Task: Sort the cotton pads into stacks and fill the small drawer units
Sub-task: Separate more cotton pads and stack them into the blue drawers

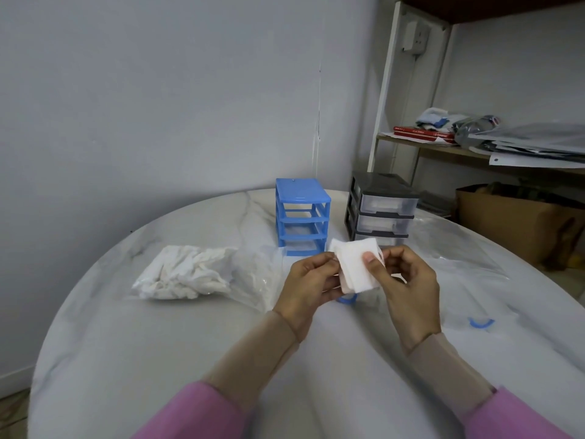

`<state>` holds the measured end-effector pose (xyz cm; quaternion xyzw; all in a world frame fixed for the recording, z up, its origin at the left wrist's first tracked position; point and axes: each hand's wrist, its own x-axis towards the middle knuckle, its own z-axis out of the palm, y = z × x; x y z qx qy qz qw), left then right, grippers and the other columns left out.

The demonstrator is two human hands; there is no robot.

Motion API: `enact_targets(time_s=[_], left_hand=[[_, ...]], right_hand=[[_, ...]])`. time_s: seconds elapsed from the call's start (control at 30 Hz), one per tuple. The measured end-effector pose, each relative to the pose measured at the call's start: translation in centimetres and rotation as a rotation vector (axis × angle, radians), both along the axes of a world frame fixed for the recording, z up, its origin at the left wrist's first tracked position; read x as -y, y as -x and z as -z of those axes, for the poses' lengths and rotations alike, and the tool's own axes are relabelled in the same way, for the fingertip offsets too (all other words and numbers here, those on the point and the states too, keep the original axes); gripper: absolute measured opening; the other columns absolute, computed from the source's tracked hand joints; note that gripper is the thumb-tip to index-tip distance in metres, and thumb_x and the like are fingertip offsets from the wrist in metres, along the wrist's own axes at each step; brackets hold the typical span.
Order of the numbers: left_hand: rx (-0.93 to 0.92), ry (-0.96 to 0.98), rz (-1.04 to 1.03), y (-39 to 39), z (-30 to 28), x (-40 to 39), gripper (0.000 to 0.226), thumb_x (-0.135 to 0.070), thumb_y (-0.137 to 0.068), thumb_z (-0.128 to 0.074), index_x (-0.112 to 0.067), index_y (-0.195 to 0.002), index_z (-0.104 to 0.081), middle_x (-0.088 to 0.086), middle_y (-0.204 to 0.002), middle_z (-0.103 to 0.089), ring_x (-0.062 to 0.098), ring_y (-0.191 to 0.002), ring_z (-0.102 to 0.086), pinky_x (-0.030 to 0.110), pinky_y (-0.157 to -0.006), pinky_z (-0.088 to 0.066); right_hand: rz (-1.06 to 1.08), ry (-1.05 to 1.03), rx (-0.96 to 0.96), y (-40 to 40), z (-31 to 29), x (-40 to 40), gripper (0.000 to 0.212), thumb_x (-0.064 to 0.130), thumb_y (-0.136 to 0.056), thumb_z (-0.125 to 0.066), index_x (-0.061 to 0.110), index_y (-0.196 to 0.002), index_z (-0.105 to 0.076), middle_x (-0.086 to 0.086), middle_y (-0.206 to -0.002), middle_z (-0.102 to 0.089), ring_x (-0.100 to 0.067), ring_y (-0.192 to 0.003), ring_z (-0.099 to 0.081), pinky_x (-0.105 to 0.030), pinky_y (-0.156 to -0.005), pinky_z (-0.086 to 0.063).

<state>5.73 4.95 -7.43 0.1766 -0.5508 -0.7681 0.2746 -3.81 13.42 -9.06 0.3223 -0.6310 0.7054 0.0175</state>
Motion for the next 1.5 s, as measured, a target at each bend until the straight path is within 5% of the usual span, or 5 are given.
enact_targets(time_s=[0.2, 0.4, 0.9, 1.17, 1.5], left_hand=[[-0.005, -0.074, -0.002, 0.1, -0.1, 0.1, 0.018, -0.017, -0.095, -0.048, -0.01, -0.104, -0.062, 0.005, -0.091, -0.07, 0.014, -0.076, -0.068, 0.02, -0.06, -0.056], [-0.006, -0.016, -0.013, 0.1, 0.0, 0.1, 0.015, -0.001, -0.09, -0.052, -0.009, -0.095, -0.064, 0.003, -0.085, -0.069, 0.01, -0.07, -0.069, 0.02, -0.062, -0.056], [-0.026, 0.012, -0.121, 0.0, 0.4, 0.5, 0.022, 0.004, -0.088, -0.054, 0.001, -0.109, -0.059, 0.005, -0.084, -0.066, 0.008, -0.064, -0.066, 0.017, -0.06, -0.054], [0.004, 0.004, -0.228, -0.2, 0.6, 0.8, 0.023, 0.005, -0.086, -0.055, 0.001, -0.109, -0.059, 0.008, -0.087, -0.066, 0.012, -0.068, -0.064, 0.016, -0.058, -0.054], [0.003, 0.015, -0.231, -0.2, 0.5, 0.7, 0.023, 0.004, -0.086, -0.057, 0.0, -0.108, -0.06, 0.008, -0.089, -0.067, 0.014, -0.073, -0.065, 0.015, -0.059, -0.054]], right_hand=[[0.048, -0.043, -0.048, -0.2, -0.1, -0.1, 0.018, 0.017, -0.081, -0.069, 0.019, -0.072, -0.054, 0.003, -0.074, -0.057, -0.013, -0.07, -0.049, -0.01, -0.058, -0.039], [0.046, -0.054, -0.041, -0.2, -0.3, -0.2, 0.015, 0.021, -0.084, -0.066, 0.016, -0.074, -0.057, 0.0, -0.077, -0.059, -0.013, -0.071, -0.049, -0.017, -0.06, -0.041], [-0.042, 0.063, 0.067, -0.5, -1.2, -0.5, 0.023, 0.008, -0.092, -0.054, 0.021, -0.073, -0.056, 0.012, -0.075, -0.058, 0.013, -0.064, -0.053, -0.003, -0.059, -0.039], [-0.185, 0.189, 0.072, -1.2, -2.1, -0.9, 0.028, -0.014, -0.081, -0.058, 0.013, -0.082, -0.052, 0.004, -0.067, -0.061, 0.003, -0.057, -0.056, -0.009, -0.061, -0.047], [-0.091, 0.03, 0.058, -0.1, -1.1, -0.4, 0.025, -0.001, -0.078, -0.069, 0.022, -0.081, -0.059, 0.005, -0.08, -0.065, -0.007, -0.069, -0.057, -0.013, -0.064, -0.047]])
